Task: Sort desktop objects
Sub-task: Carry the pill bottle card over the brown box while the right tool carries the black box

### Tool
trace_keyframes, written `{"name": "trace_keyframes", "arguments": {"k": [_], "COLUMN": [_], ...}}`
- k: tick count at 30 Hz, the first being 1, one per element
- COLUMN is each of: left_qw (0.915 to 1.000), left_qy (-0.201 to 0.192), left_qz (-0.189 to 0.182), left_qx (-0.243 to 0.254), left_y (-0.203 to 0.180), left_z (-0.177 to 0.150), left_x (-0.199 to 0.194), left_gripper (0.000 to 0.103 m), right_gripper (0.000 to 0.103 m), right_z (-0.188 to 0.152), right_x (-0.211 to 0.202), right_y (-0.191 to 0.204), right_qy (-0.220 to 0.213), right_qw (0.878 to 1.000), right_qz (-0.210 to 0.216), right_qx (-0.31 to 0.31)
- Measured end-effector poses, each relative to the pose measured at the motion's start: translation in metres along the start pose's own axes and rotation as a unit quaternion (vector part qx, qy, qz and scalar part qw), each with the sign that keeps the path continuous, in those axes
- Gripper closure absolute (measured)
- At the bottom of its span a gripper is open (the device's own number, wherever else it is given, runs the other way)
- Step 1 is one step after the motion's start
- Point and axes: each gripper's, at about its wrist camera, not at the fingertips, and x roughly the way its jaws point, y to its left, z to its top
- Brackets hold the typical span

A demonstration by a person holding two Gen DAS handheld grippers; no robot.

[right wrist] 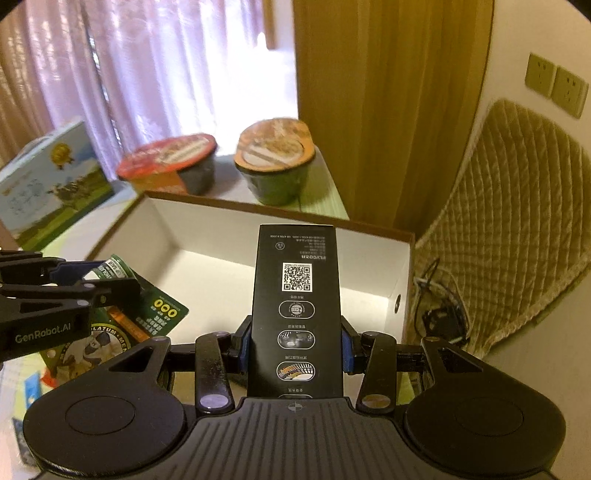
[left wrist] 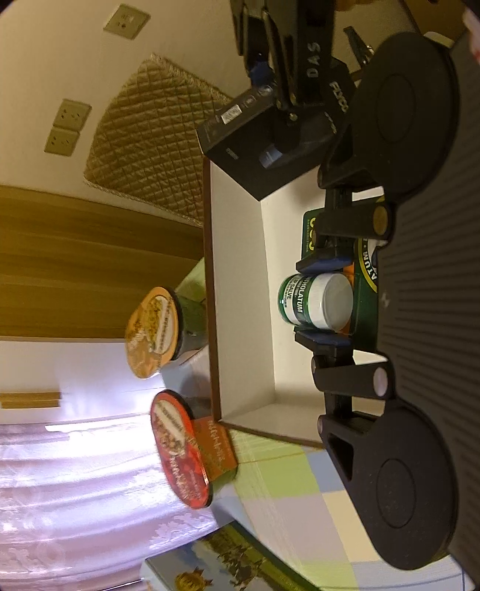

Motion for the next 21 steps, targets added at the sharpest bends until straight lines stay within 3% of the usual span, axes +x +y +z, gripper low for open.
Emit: {"name": "trace_keyframes", "arguments": {"k": [8, 21], "left_qw": [0.999, 0.9942], "left_qy": [0.039, 0.098], "left_qz": [0.02, 0.04], "left_qx": [-0.009, -0.02], "left_y": [0.002, 0.004], "left_z": [0.013, 0.014], "left_x": [0.062, 0.138], "left_gripper": [0.075, 0.075], "right_gripper": [0.062, 0.062], "right_z": [0.008, 0.017], "right_x": [0.046, 0.088], "right_y": [-0.013, -0.013], "right_qy": [0.037, 0.061], "right_qw": [0.999, 0.997], "right_qz": [-0.026, -0.028], "right_qx": [0.009, -0.027]}}
